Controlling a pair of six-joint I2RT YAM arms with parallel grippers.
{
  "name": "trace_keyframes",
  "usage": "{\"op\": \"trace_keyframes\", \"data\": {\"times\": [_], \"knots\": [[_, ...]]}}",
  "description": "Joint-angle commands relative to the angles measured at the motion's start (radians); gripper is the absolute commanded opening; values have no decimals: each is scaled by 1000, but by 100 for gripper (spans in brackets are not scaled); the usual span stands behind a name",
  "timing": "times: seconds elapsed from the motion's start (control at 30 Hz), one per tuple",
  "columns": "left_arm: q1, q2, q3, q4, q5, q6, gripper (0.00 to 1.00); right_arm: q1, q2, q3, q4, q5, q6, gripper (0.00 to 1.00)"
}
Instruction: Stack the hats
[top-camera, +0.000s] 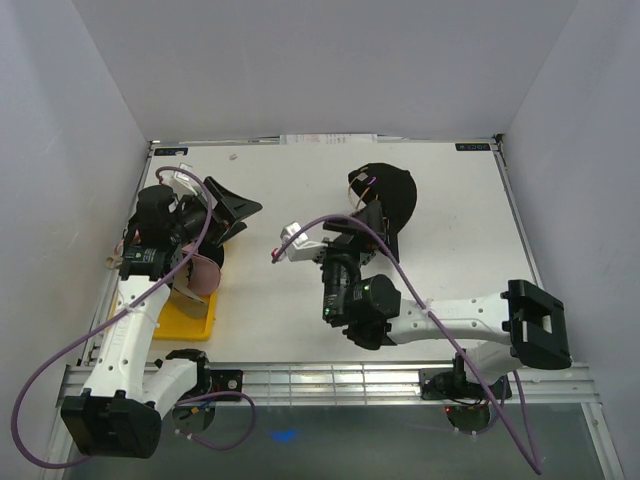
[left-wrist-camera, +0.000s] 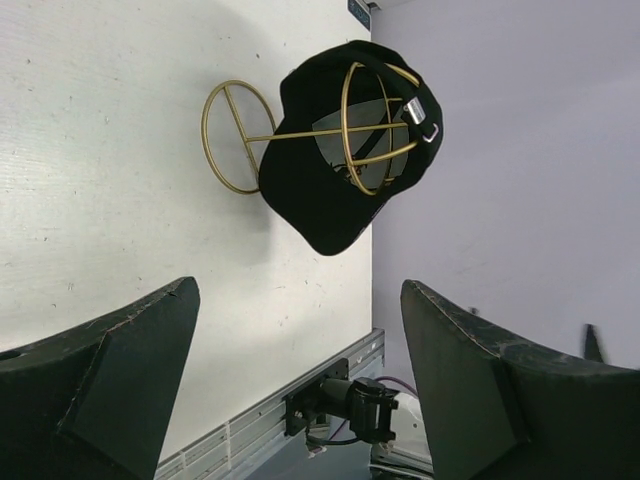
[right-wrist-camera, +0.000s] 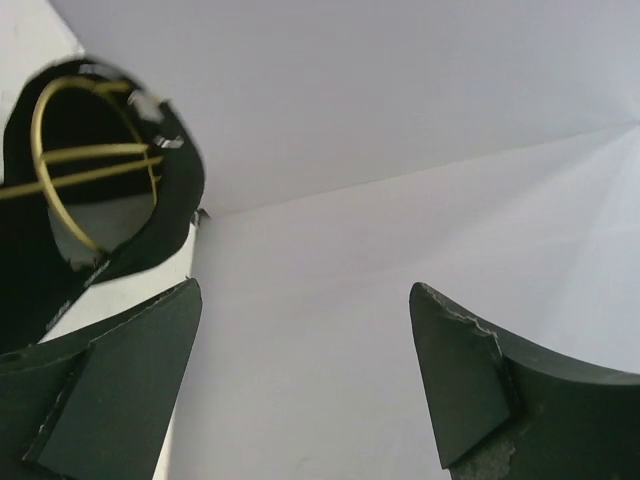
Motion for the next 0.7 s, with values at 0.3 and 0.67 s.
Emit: {"op": "trace_keyframes", "data": {"times": [0.3,0.67], "knots": [[-15,2,-3,23,-24,26,92,83,61,737,615,247,-450,89],[-61,44,-5,45,-49,25,92,157,47,962,616,226,-468,89]]}}
